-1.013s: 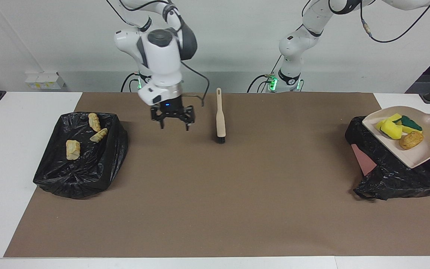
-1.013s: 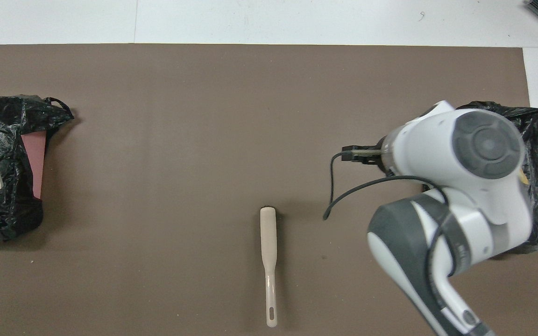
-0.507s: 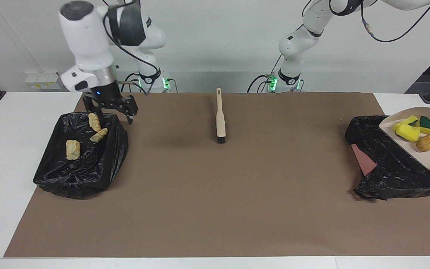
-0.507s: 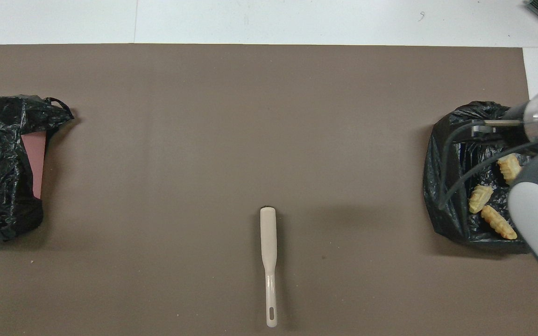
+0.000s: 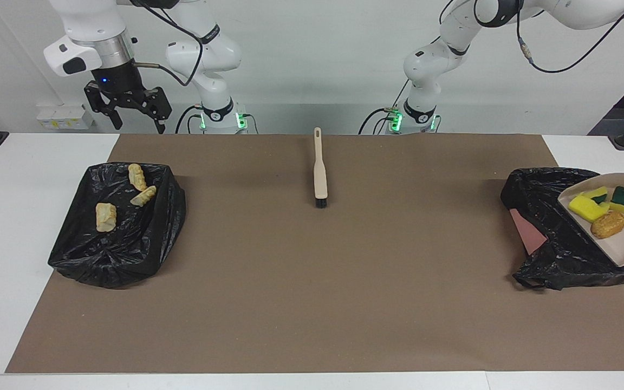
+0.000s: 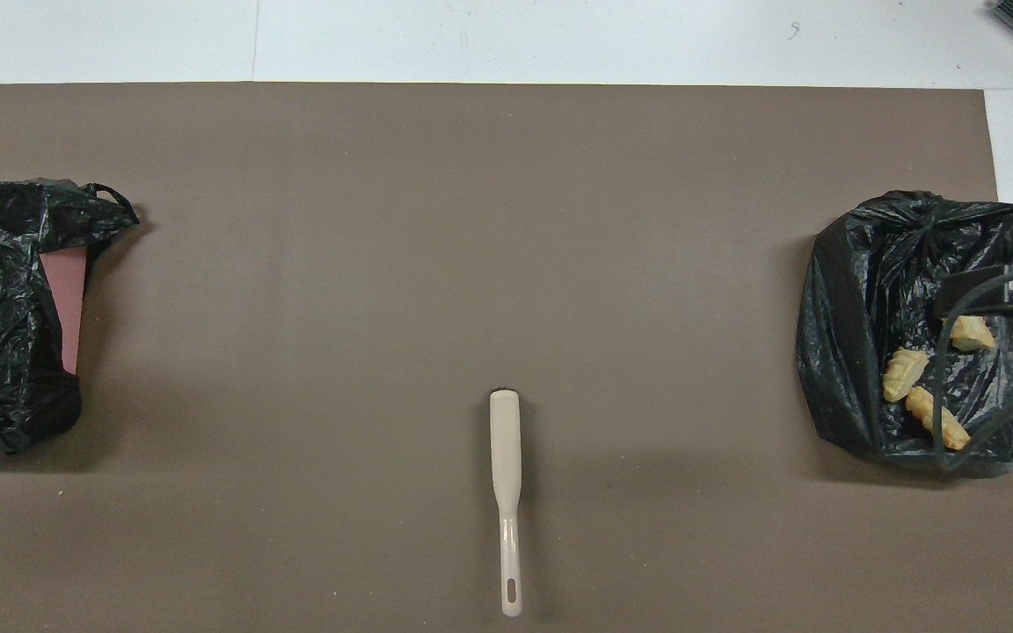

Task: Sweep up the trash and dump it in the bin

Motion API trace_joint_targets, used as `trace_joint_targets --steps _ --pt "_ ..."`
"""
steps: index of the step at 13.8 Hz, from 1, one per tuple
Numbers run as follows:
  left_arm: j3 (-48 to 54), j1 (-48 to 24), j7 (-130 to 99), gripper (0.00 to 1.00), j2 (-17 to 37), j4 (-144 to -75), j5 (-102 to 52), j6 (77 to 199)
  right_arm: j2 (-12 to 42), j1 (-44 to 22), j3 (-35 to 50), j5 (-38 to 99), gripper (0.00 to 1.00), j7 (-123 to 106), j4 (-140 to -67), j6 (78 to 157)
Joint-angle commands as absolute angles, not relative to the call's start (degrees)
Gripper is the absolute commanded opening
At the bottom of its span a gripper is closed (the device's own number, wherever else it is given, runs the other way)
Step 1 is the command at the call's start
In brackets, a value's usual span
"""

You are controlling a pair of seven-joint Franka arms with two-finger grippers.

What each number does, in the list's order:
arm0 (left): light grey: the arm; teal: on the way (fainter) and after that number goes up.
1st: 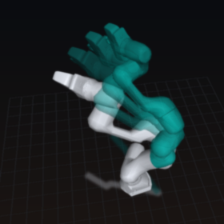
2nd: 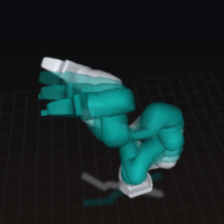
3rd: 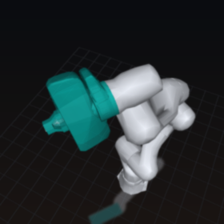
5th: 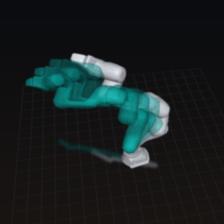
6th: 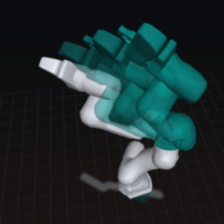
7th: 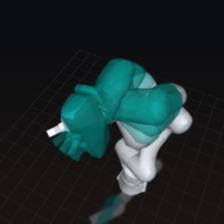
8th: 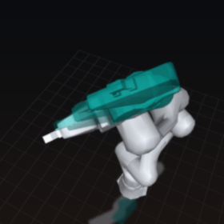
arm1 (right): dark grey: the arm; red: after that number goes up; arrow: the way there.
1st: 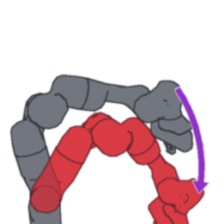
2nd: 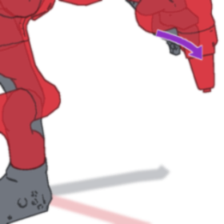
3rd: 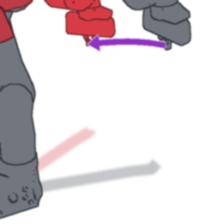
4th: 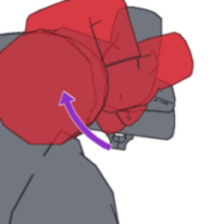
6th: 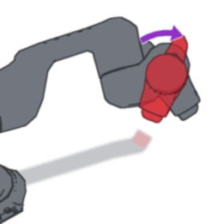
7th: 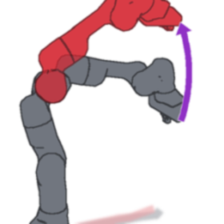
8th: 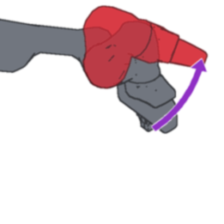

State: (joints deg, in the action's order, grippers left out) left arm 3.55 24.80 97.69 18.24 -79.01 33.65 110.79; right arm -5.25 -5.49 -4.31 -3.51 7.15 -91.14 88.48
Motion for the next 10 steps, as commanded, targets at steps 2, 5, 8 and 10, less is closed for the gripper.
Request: trace_joint_targets --steps 2,5,8,10 --pt "2.9 21.2 89.9 0.0 16.0 -85.6 46.8 113.0 -5.4 -5.0 -5.1 -2.4 1.0 5.6 -91.3 89.7" --pt "2.9 19.6 85.7 0.0 13.2 -90.8 54.8 112.1 -5.4 -5.0 -5.1 -2.4 1.0 5.8 -91.6 90.4" --pt "2.9 17.2 82.6 0.0 12.0 -92.7 64.5 108.6 -5.4 -5.2 -4.9 -2.4 1.0 5.8 -91.6 90.4" --pt "2.8 16.5 82.7 0.0 11.8 -92.3 69.0 107.0 -5.4 -5.2 -4.8 -2.4 1.0 5.8 -91.6 90.4"
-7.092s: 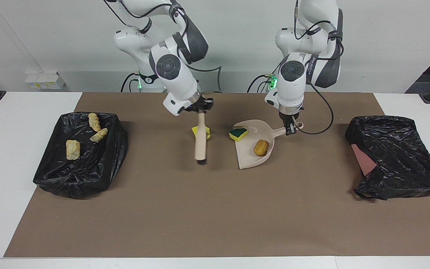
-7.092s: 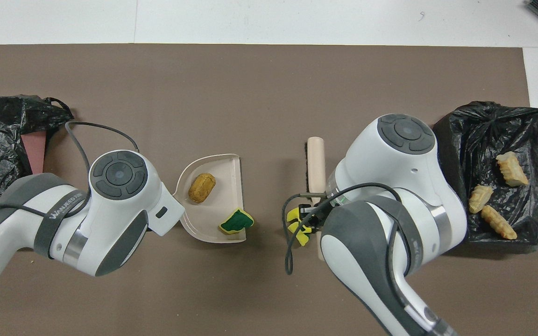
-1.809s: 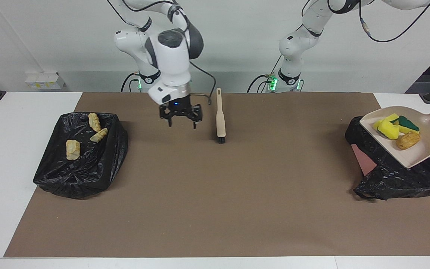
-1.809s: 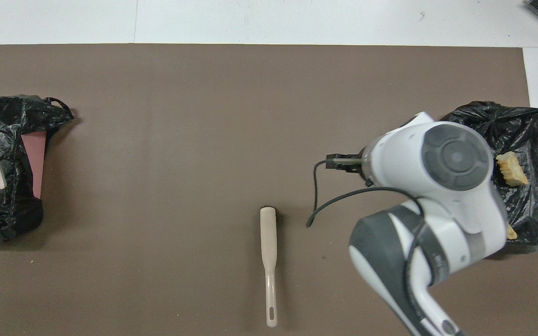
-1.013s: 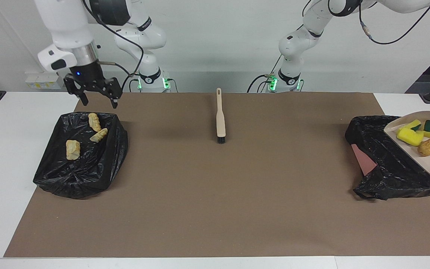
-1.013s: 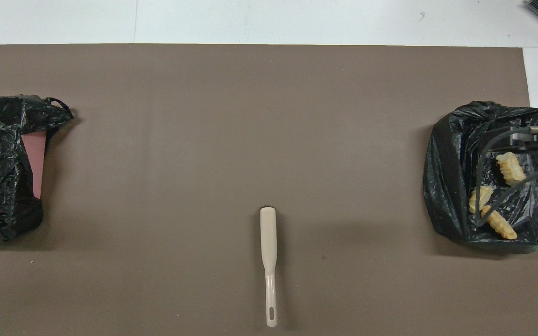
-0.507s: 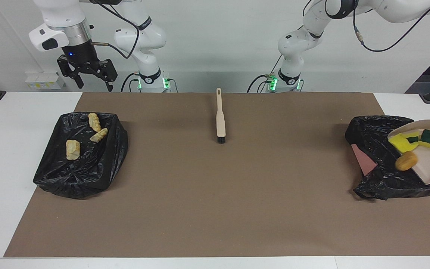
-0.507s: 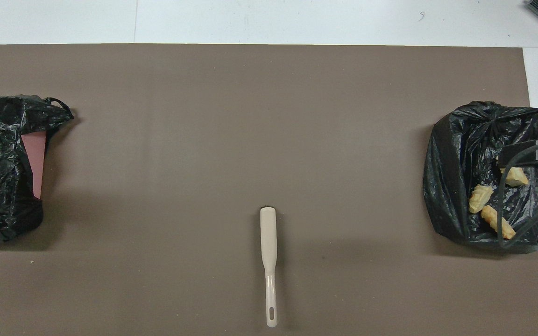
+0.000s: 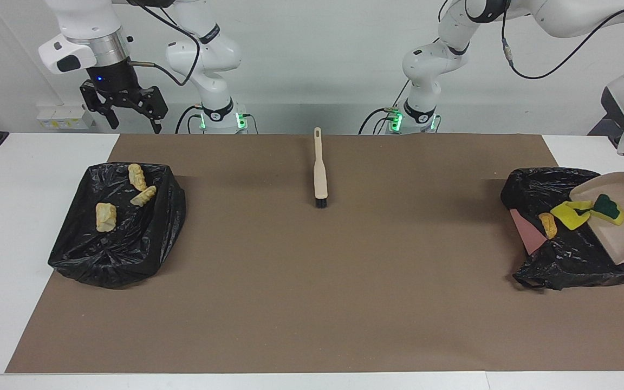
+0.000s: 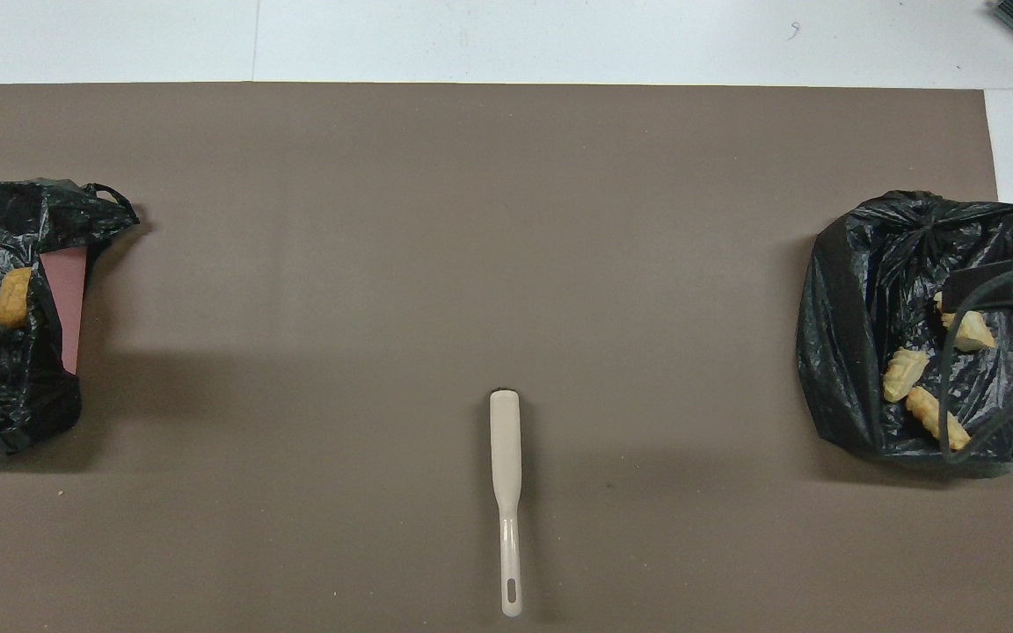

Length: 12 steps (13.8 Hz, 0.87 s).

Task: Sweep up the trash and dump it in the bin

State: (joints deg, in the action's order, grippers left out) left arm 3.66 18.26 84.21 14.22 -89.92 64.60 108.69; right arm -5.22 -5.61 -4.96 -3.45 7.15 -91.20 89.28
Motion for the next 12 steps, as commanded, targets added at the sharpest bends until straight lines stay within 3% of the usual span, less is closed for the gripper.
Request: trace_joint_targets --steps 1,12 --pt "2.8 16.4 82.7 0.0 10.9 -91.9 69.8 106.7 -5.4 -5.2 -4.8 -2.4 1.0 5.7 -91.6 90.4" --pt "4.1 13.2 90.4 0.0 5.5 -90.1 68.8 103.7 -7.0 -5.2 -4.8 -0.5 1.0 6.0 -93.5 89.4"
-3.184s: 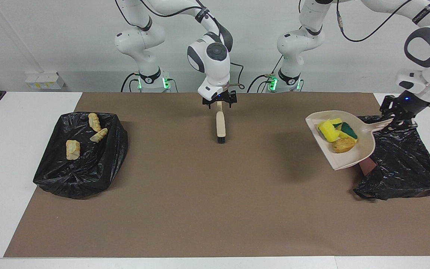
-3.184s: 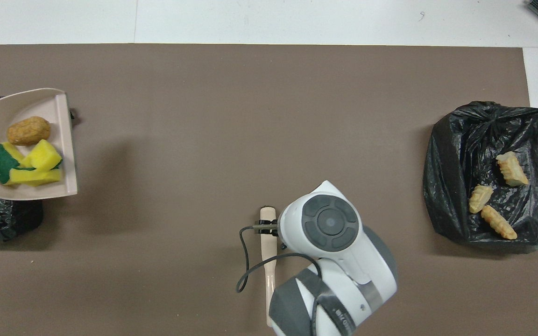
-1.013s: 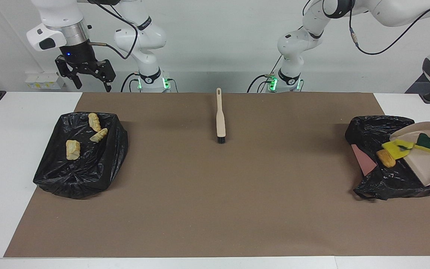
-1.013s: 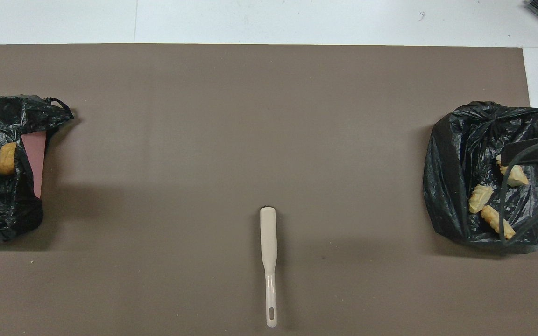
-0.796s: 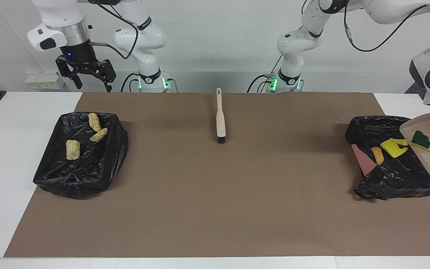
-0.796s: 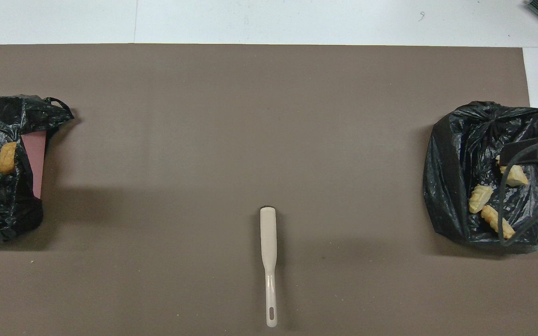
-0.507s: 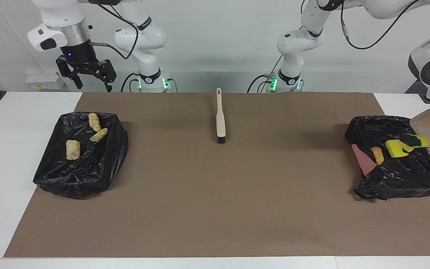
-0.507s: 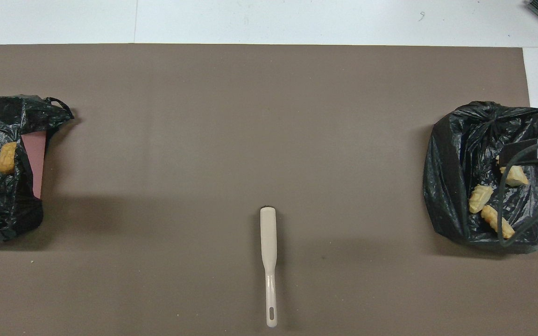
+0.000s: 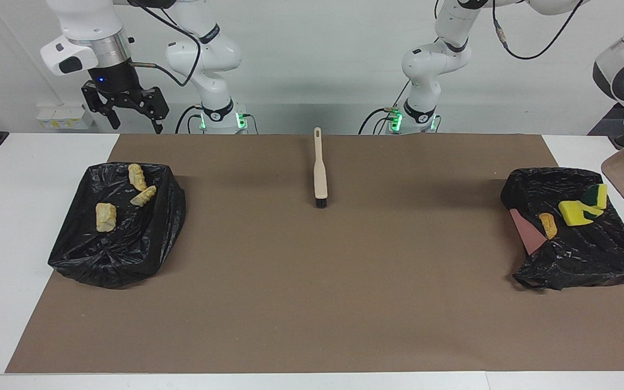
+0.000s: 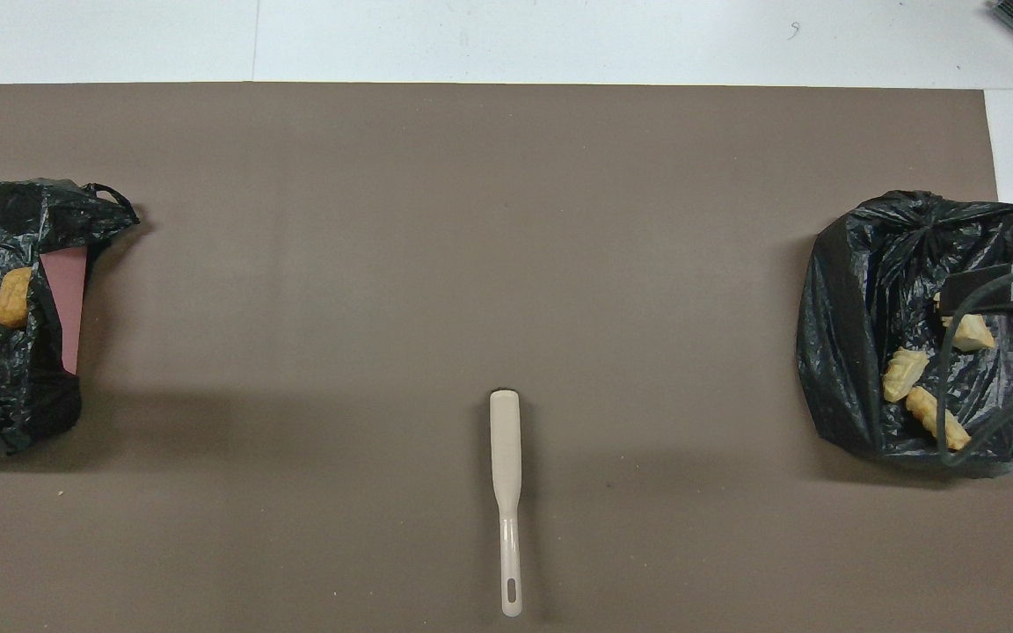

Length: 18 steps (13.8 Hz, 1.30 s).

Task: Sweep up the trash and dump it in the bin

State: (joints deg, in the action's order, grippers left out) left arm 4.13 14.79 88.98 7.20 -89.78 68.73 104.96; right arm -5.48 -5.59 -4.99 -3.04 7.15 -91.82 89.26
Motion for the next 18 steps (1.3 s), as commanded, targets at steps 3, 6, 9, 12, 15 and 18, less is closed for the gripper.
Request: trace_joint_targets --steps 3,6,9,12,15,18 --pt "5.4 13.2 89.8 0.0 5.4 -89.0 60.7 102.7 -7.1 -4.7 -6.0 2.5 1.0 3.4 -93.5 88.1" --pt "5.7 10.7 89.4 0.0 5.4 -88.2 56.2 101.2 -7.0 -5.0 -5.7 0.2 1.0 3.0 -93.6 88.5" --pt "5.8 8.4 86.3 0.0 5.4 -88.2 51.4 99.8 -7.0 -4.8 -5.7 0.2 1.0 3.4 -93.7 88.6" --pt "5.9 6.3 84.0 0.0 5.3 -88.2 46.5 96.9 -7.0 -4.9 -5.7 0.3 1.0 3.5 -93.7 88.5" --pt "6.2 4.6 78.0 0.0 4.0 -89.0 40.3 93.7 -7.0 -4.5 -5.9 0.2 1.0 3.5 -93.6 88.1" --pt "6.2 1.6 71.4 0.0 3.4 -89.5 34.8 88.5 -6.7 -4.5 -5.9 -1.3 1.0 3.5 -93.2 88.4"
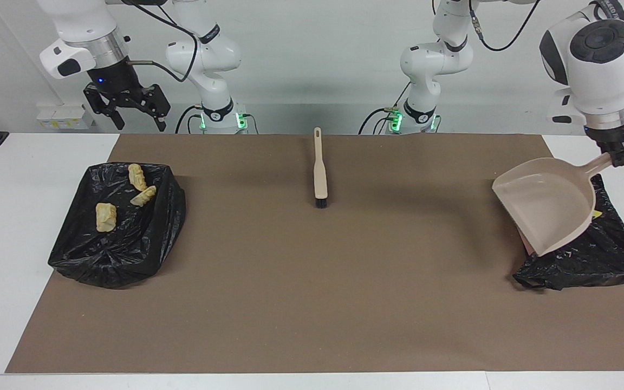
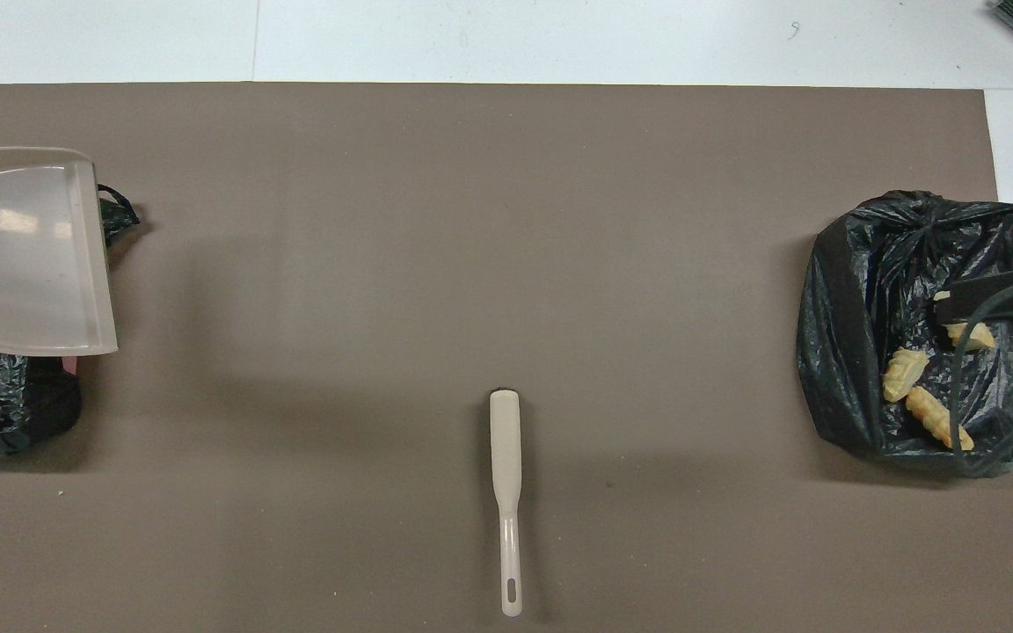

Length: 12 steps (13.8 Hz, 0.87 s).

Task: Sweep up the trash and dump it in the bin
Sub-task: 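Bring the dustpan back with the left gripper and set it down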

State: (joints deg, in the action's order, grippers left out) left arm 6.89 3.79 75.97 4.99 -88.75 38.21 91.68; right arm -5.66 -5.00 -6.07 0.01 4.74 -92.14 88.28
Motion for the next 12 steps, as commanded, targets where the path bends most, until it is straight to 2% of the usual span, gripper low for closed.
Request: trace_joint_targets --steps 1,6,9,12 --pt "6.2 0.9 66.8 0.0 2.8 -90.1 31.2 87.2 -6.7 -4.5 -5.9 -1.4 1.0 3.4 -93.0 88.3" --pt "6.3 -1.2 41.8 0.0 -4.5 -100.8 12.2 86.2 -6.8 -4.5 -6.0 -1.5 1.0 3.5 -93.1 88.3" --pt "6.3 -5.7 30.5 0.0 -3.8 -102.4 6.5 87.4 -6.9 -4.4 -6.0 -1.4 1.0 3.6 -93.3 88.3" --pt "6.3 -8.8 16.0 0.0 -3.2 -104.7 -0.7 94.5 -7.0 -4.5 -6.0 -1.3 1.0 3.5 -93.3 88.3"
